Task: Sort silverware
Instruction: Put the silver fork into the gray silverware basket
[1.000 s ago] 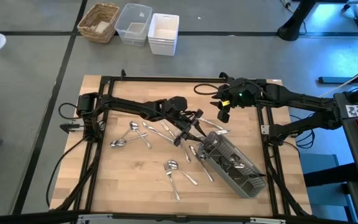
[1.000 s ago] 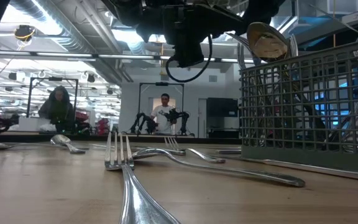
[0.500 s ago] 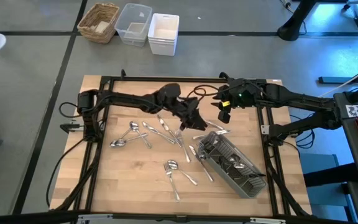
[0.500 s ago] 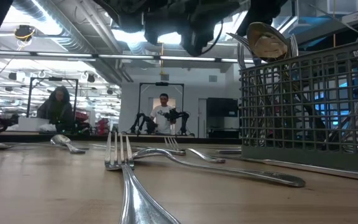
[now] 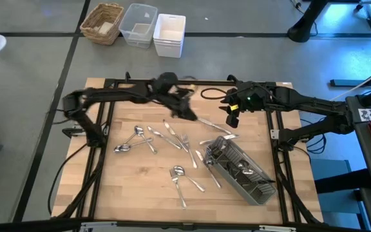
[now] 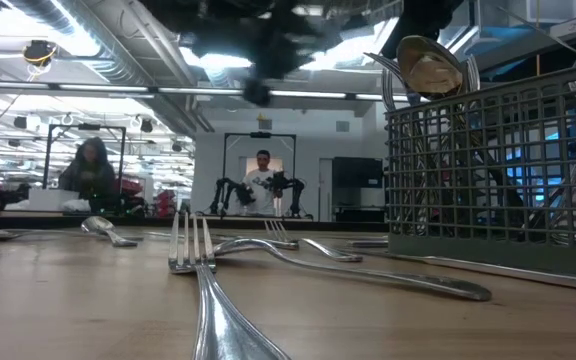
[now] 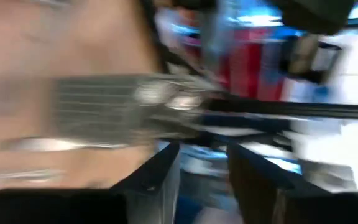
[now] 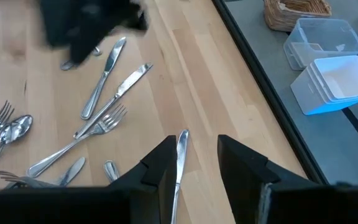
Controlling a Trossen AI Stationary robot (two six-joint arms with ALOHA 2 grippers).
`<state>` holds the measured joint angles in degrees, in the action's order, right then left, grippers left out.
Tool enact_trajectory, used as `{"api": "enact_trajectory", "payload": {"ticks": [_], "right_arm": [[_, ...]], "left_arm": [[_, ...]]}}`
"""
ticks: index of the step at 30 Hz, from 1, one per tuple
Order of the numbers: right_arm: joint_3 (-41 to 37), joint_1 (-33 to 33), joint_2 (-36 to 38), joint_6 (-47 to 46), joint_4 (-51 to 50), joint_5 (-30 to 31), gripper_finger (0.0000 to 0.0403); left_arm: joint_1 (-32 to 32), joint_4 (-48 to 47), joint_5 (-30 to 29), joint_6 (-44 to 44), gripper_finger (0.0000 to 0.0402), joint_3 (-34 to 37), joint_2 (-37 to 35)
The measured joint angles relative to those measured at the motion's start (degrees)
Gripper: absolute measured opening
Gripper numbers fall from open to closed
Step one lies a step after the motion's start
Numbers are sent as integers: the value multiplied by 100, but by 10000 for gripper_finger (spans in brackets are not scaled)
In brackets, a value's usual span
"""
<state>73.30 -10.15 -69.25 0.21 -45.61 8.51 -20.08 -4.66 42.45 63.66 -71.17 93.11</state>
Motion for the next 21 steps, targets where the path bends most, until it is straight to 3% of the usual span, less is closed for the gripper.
{"api": "enact_trajectory", "payload": {"ticks": [3, 6, 9, 13, 16, 21], "right_arm": [[0, 0, 0, -116, 9, 7, 119], [0, 0, 0, -142, 8, 146, 119], [0, 0, 0, -147, 11, 291, 119], [0, 0, -11, -457, 46, 459, 119], [0, 0, -11, -603, 48, 477, 119], [0, 0, -13, -608, -34, 296, 119]], "left_arm": [[37, -2001, -1261, -1480, 124, 2, -744], [492, -3577, -2735, -1606, 124, 2, -1303], [1152, -4376, -3572, -830, 124, 4, -1647], [2147, -4735, -4223, 387, 124, 8, -1718], [2870, -4474, -4542, 1348, 124, 174, -1625], [3962, -3350, -5231, 3960, 124, 521, -1148]]}}
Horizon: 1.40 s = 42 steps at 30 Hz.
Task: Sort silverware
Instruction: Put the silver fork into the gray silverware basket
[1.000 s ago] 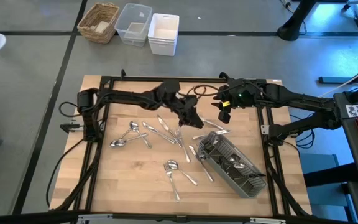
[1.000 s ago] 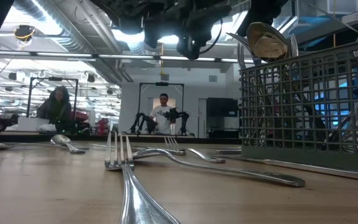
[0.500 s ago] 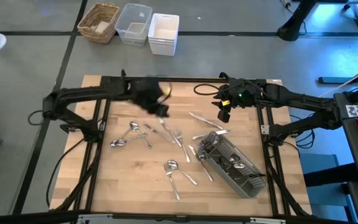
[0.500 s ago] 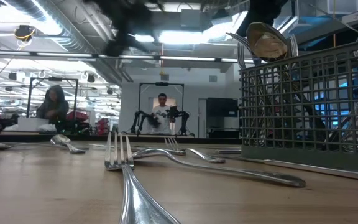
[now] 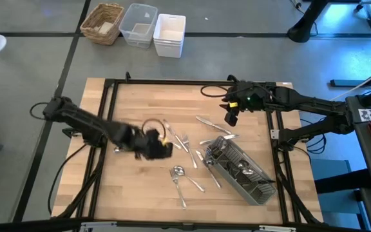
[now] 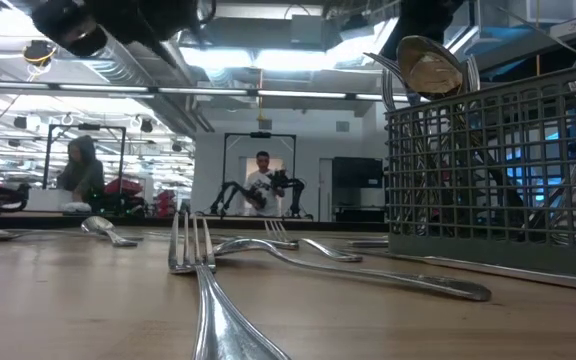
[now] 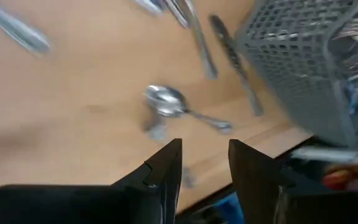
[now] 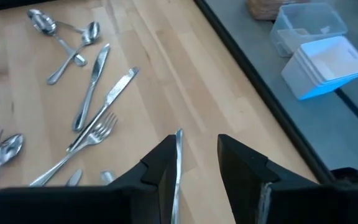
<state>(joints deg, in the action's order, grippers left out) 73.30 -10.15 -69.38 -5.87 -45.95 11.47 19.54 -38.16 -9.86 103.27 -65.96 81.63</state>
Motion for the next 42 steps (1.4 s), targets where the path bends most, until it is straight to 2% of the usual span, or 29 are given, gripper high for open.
{"api": "enact_trajectory", "payload": {"ticks": [4, 7, 10, 13, 16, 21, 25, 33, 42], "right_arm": [[0, 0, 0, 10, -109, -58, 119], [0, 0, 0, 11, -131, -66, 119], [0, 0, 0, 21, -143, -101, 119], [0, 0, 0, 110, -146, -101, 119], [0, 0, 0, 175, -221, -103, 119], [0, 0, -2, 175, -252, -105, 119], [0, 0, -2, 175, -258, -105, 119], [0, 0, -4, 175, -256, -105, 119], [0, 0, -4, 175, -252, -105, 119]], "left_arm": [[726, 1323, -1096, 1089, 124, 1, 812], [989, 2323, -1276, 1380, 124, -19, 1563], [1108, 2763, -1287, 1581, 124, -237, 2268], [1178, 2691, -1286, 1692, 124, -535, 2695], [1225, 2348, -1287, 1783, 124, -807, 2814], [1288, 940, -1256, 2124, 124, -1324, 2817], [1299, 208, -936, 2393, 124, -1467, 2863], [1227, 796, -585, 2442, 124, -1474, 3358], [1182, 322, -529, 2658, 124, -1538, 3517]]}}
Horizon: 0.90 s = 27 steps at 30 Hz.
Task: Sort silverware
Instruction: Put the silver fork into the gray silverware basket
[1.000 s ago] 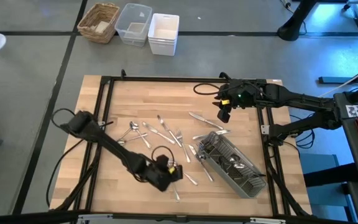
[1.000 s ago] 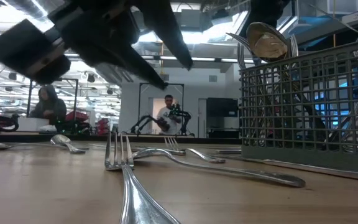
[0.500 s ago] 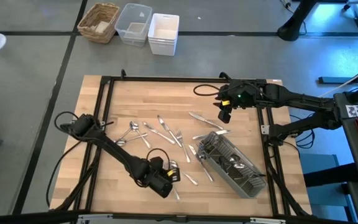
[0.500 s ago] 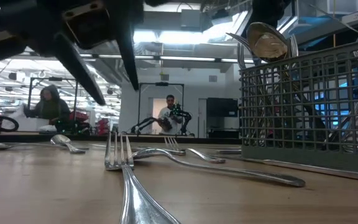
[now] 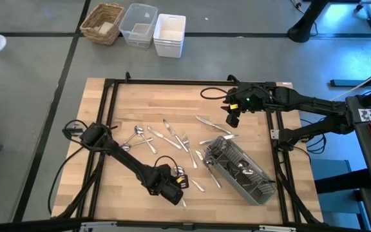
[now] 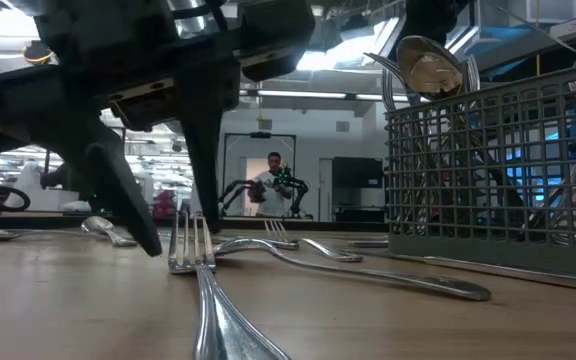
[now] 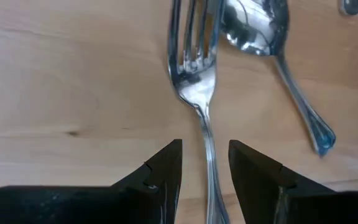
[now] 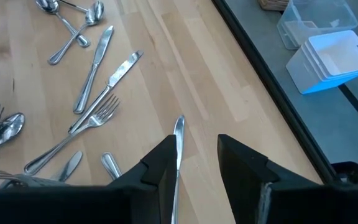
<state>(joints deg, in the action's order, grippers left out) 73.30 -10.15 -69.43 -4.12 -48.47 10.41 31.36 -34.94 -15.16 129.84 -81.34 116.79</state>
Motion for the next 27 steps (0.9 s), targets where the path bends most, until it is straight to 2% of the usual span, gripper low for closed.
{"api": "enact_trajectory", "payload": {"ticks": [8, 13, 18, 23, 27], "right_arm": [[0, 0, 0, 0, 11, 0, 119], [0, 0, 0, 0, 11, 0, 119], [-1, 0, 0, 0, -15, 2, 119], [-2, 0, 0, 9, -18, 1, 119], [-2, 0, 0, 11, -13, -2, 119]], "left_arm": [[-152, -11, 38, -194, 124, -2, 0], [-228, 43, 303, -297, 124, -2, 83], [-228, 486, 381, -284, 124, -2, 224], [-236, 456, 722, -232, 124, -28, 341], [-222, 470, 729, -203, 124, -28, 374]]}}
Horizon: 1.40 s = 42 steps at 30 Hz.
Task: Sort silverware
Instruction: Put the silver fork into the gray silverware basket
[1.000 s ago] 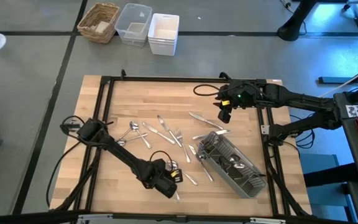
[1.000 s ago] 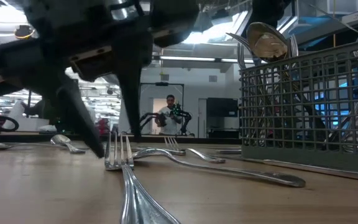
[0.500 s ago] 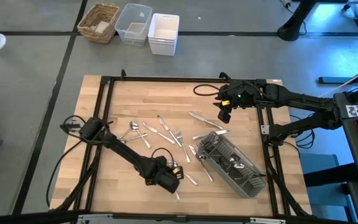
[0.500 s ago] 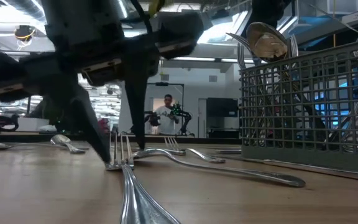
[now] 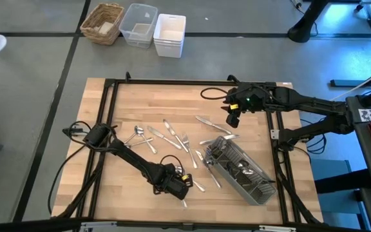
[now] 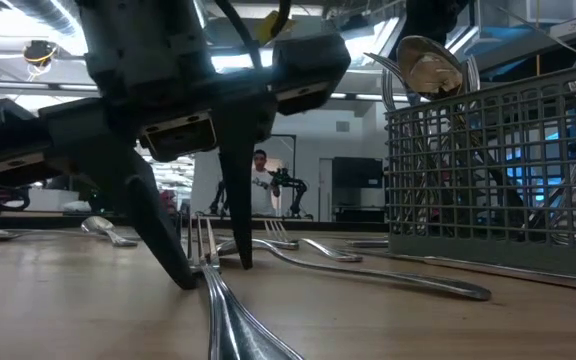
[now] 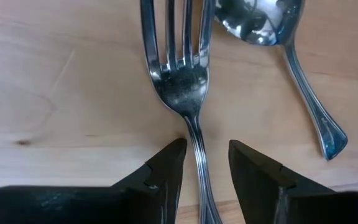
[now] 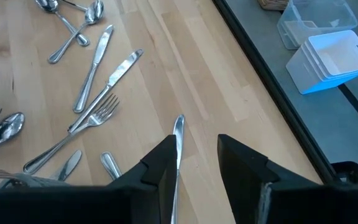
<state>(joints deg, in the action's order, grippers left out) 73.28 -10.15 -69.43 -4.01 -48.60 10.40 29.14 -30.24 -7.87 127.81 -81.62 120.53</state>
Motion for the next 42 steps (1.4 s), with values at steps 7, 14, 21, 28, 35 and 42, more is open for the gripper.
{"api": "enact_trajectory", "payload": {"ticks": [7, 14, 21, 28, 35, 42], "right_arm": [[0, 0, 0, 2, 0, -5, 119], [0, 0, 0, 3, 0, -9, 119], [0, 0, 0, 4, 0, -11, 119], [0, 0, 0, 168, 0, -16, 119], [0, 0, 4, 302, -16, -5, 119], [66, 0, 162, 302, -439, -7, 119]], "left_arm": [[-8, -15, 174, 115, 118, 9, 10], [-4, -129, 255, 141, 23, 17, 19], [3, -151, 194, 23, 14, 22, -22], [23, -119, -354, -450, 6, 57, -365], [170, -65, -885, -695, 4, 48, -825], [334, 818, -2865, -1452, 3, 42, -1209]]}}
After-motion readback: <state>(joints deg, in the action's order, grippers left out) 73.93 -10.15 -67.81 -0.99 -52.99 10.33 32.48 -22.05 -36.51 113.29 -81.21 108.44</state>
